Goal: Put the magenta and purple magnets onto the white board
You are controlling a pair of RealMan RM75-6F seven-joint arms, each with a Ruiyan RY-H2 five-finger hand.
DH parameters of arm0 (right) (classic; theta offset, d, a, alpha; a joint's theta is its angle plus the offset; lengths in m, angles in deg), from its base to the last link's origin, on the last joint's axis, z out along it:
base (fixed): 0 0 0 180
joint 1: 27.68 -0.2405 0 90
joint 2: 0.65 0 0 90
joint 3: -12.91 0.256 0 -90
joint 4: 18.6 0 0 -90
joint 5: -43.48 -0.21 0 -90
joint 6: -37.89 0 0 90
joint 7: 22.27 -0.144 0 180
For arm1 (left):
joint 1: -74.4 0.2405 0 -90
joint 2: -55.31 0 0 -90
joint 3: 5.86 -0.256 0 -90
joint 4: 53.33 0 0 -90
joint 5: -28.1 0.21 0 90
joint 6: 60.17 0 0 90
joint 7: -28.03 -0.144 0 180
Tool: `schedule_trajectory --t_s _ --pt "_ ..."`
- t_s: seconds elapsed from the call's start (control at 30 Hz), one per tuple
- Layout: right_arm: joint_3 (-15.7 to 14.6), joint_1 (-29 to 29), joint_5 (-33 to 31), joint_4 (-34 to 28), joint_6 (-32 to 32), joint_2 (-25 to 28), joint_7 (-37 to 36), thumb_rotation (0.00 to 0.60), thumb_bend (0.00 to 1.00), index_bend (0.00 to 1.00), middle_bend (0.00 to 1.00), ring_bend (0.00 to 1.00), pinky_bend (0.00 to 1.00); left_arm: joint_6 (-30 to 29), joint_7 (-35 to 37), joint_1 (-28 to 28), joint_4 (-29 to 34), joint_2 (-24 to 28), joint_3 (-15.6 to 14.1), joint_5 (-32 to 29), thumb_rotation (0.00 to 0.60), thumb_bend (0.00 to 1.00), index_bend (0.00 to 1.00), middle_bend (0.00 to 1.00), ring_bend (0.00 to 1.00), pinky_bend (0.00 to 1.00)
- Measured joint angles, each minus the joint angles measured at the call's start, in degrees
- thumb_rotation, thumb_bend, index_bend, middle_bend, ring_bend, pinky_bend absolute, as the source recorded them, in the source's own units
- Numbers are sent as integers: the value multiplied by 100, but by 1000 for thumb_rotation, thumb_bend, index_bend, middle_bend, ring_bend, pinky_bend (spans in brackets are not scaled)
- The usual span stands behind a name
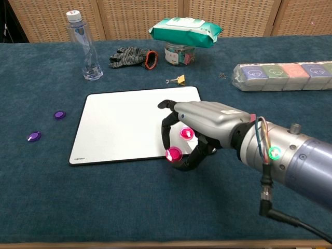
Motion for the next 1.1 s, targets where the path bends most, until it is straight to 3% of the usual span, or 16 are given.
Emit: schedule_trajectory --t_s 0.23,0.37,0.63,0.9,1.1 --pt "575 -272 -361 609 170 -30 -193 600 334 583 0 0 0 79 18 -24 5 -1 -6 -45 600 21 0 0 0 0" --pt "749 -433 -530 1116 310 -75 -348 600 334 583 0 0 0 102 27 -29 -11 -5 -10 -62 600 22 0 0 0 0" --pt "867 -529 -655 1763 339 -242 -743 600 334 577 0 0 0 120 67 -36 -18 3 -17 -53 600 21 0 0 0 0" --pt "991 -619 -743 1995 353 -424 -986 600 334 578 0 0 0 150 82 -46 -21 2 -26 -52 600 22 0 0 0 0" --pt "1060 -688 -915 2261 396 -549 -1040 600 334 509 0 0 0 148 88 -44 -12 -1 -35 -44 600 22 0 0 0 0"
